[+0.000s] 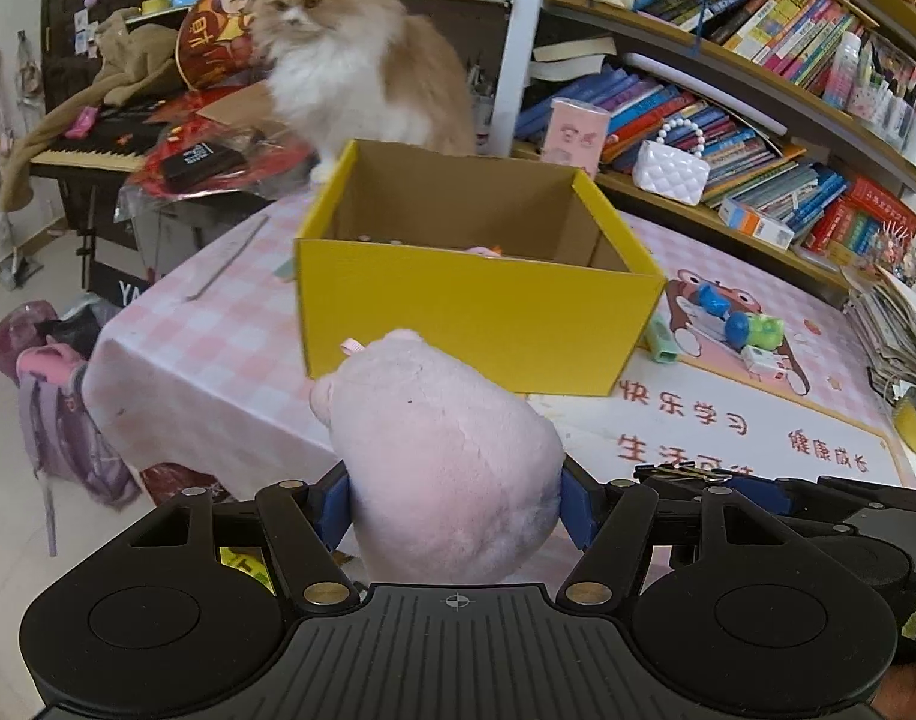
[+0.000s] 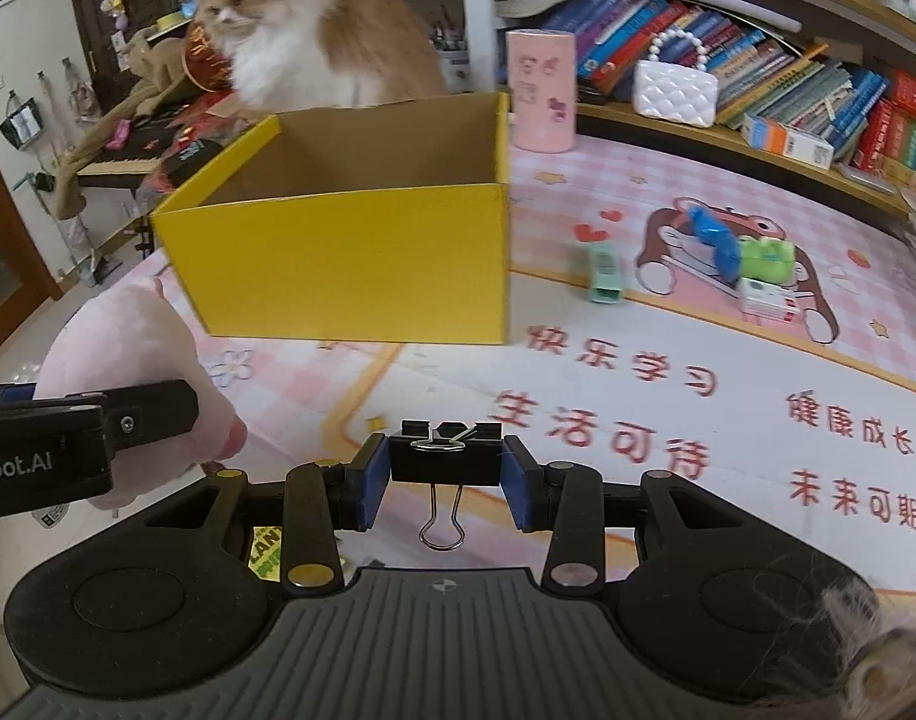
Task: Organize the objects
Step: 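Carry the pink pig in left tool while right tool carries the clip to the box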
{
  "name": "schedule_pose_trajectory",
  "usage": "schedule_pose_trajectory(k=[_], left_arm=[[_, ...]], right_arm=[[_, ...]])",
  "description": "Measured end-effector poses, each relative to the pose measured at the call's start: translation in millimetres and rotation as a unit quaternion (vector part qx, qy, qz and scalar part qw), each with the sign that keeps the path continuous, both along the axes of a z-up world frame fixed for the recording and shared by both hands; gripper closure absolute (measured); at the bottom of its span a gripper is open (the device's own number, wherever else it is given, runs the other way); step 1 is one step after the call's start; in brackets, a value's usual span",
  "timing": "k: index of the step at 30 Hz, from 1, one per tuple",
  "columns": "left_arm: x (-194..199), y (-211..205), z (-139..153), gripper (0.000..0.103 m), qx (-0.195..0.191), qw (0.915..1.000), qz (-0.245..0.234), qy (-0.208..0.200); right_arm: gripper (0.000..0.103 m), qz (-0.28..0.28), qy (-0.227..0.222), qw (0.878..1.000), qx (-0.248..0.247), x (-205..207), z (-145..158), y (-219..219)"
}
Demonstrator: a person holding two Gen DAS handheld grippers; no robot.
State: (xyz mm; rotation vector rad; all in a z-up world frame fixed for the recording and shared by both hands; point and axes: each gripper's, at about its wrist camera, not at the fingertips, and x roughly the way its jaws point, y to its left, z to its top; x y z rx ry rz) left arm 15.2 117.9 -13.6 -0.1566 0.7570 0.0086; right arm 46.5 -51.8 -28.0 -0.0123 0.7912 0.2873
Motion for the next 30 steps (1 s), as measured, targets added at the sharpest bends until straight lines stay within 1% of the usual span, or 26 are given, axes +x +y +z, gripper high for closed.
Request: schedule_pose_trajectory(k=[9, 13, 17, 23, 27, 30], left_arm=[[-13, 39, 4, 0.037, 0.002, 0.9998, -0.007, -0.017], [-15, 49, 10, 0.037, 0.007, 0.9992, -0.016, -0.035], [-5, 56, 21, 0.037, -0.005, 0.9981, -0.021, -0.057], [20, 61, 40, 0.037, -0.01, 0.9946, -0.018, -0.101], [39, 63, 47, 0.037, -0.012, 0.9935, -0.009, -0.113], [57, 62, 49, 0.037, -0.009, 0.9932, -0.003, -0.116]], right_arm=[[0.066, -0.008, -0.01, 1.0, 0.008, -14, 2, 39], [0.066, -0.011, -0.019, 1.0, 0.007, -19, 7, 52], [0.066, -0.005, -0.037, 0.999, 0.001, -18, 20, 59], [0.066, -0.003, -0.087, 0.996, -0.017, 5, 48, 61], [0.066, -0.005, -0.115, 0.993, -0.023, 31, 61, 59], [0.066, -0.001, -0.124, 0.992, -0.026, 54, 63, 59]])
